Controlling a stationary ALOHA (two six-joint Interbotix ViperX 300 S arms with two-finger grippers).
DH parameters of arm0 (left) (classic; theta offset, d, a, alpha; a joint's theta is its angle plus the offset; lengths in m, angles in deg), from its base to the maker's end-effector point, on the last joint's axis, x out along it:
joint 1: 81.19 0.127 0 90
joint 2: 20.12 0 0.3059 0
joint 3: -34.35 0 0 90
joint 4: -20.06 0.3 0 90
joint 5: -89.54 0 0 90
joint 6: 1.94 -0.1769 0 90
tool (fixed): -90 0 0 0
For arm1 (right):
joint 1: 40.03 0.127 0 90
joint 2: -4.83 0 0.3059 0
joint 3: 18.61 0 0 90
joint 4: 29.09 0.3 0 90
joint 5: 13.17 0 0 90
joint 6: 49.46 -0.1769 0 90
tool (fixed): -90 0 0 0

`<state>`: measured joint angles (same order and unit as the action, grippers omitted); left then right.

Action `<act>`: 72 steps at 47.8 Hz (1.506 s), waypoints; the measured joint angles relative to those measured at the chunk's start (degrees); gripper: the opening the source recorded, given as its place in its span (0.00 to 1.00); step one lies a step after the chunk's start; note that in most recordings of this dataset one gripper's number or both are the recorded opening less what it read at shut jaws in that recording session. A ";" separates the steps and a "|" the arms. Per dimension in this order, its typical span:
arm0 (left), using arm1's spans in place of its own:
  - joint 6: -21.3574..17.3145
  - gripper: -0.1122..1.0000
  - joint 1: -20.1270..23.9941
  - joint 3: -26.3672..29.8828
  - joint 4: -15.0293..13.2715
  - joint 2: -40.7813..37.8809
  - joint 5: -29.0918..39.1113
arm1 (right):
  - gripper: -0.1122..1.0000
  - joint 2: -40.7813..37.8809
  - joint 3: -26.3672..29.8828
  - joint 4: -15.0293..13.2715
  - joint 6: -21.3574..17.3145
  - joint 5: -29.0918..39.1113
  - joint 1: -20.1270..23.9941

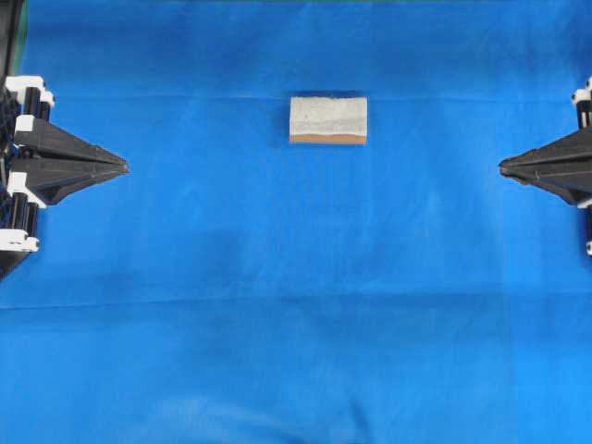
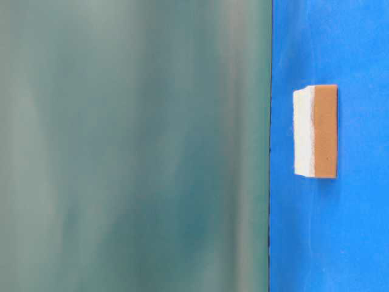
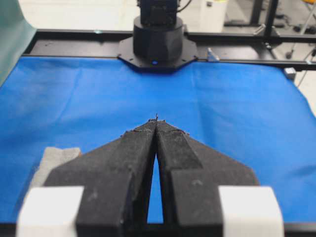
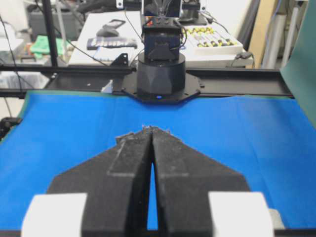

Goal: Hand over the sponge with the left arm and wipe it with the right arm.
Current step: 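Move the left gripper open toward the grey-and-orange sponge, then close the left gripper on the sponge's left end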

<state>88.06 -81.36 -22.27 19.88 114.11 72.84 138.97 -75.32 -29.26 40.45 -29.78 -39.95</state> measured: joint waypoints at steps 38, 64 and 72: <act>-7.29 0.45 12.39 7.73 -0.97 -26.10 -5.19 | 0.10 -0.09 0.00 -0.70 0.62 2.64 -0.44; -11.69 0.94 16.26 24.43 -0.97 -57.57 -4.83 | 0.10 -1.41 0.00 -0.70 0.53 2.64 -0.44; -12.22 0.94 16.70 28.13 -0.97 -63.81 -3.69 | 0.10 -2.20 0.00 -0.70 0.44 2.64 -0.44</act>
<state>75.84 -64.67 5.85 18.92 50.30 69.15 136.78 -75.32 -29.97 40.89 -27.14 -40.38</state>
